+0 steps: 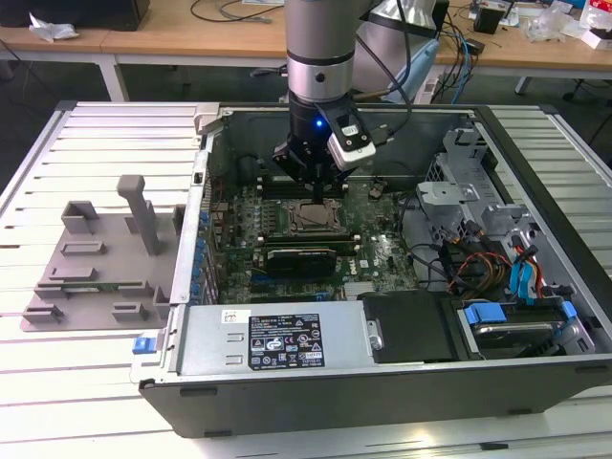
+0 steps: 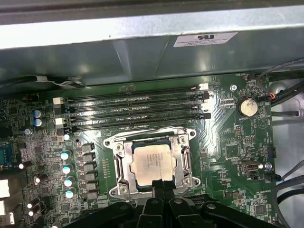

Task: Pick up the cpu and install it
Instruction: 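Install the second cpu locking lever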

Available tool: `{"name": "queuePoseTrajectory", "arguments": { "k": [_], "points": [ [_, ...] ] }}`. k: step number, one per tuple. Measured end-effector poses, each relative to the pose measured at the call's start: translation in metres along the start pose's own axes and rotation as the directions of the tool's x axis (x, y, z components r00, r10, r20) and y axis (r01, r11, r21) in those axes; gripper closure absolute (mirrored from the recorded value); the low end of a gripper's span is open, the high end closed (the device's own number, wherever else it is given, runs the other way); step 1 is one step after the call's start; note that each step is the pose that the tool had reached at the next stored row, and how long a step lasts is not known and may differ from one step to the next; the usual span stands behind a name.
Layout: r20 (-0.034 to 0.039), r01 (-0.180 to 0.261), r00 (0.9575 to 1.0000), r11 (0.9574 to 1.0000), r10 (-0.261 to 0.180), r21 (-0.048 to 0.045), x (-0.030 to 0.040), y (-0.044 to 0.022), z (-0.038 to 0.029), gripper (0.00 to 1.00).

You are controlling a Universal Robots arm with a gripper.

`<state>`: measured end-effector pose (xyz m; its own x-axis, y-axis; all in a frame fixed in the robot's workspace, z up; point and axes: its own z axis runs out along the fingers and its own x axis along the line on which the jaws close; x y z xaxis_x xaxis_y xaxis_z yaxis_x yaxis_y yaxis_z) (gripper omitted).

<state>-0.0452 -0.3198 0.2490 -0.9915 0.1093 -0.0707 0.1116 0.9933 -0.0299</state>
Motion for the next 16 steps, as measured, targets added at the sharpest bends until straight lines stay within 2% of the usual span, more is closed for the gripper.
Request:
{"name": "queuePoseTrajectory", "arguments": {
  "k": [9,12,16],
  "points": [
    [0.0002,0.000,1.0000,1.0000,0.000,0.0016,0.0000,-0.0002,0.0000,0.89],
    [0.0003,0.000,1.0000,1.0000,0.000,0.0016,-0.0005,-0.0043,0.0001,0.89],
    [0.0002,0.000,1.0000,1.0000,0.000,0.0016,-0.0006,-0.0049,0.0001,0.89]
  ]
}}
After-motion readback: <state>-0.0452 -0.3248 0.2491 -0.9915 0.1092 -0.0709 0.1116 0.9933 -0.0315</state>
